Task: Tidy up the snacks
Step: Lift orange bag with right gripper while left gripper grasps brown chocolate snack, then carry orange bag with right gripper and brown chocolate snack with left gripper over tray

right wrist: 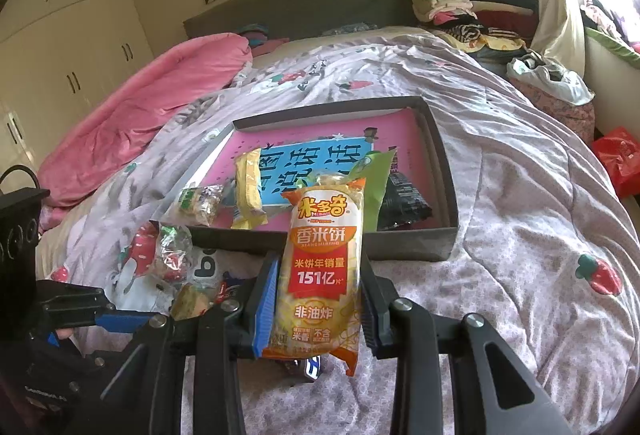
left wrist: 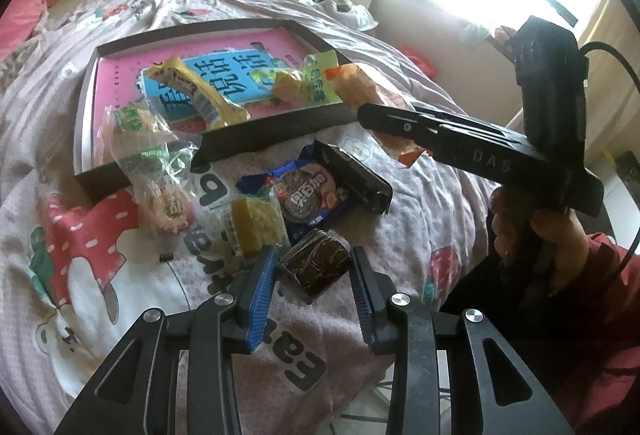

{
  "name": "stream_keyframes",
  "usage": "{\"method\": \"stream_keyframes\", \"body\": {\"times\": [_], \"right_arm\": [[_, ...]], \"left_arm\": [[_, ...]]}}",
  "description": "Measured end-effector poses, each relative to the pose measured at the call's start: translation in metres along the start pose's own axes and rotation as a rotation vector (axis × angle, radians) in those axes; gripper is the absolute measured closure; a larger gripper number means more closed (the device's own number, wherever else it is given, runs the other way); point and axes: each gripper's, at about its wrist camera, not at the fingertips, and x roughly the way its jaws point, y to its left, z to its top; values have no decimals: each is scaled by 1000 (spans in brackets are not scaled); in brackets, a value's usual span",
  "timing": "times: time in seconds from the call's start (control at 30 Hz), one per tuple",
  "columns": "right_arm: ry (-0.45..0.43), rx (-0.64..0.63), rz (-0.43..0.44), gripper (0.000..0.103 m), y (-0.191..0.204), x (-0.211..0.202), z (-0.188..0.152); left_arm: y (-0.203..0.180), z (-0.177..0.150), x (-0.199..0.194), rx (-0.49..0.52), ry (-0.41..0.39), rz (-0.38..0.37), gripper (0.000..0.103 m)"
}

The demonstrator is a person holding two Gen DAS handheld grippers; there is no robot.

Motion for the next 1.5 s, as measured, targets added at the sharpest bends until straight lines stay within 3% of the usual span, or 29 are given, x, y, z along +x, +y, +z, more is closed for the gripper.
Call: {"method": "stream_keyframes", "body": {"times": [0.83, 1.5], "right_arm": [[-36, 29, 37, 67, -8, -6, 3], [-69, 55, 30, 67, -14, -11, 10]], "left_arm": [[18, 24, -10, -129, -77, 89, 65], [20, 77, -5, -164, -143, 111, 65]]}}
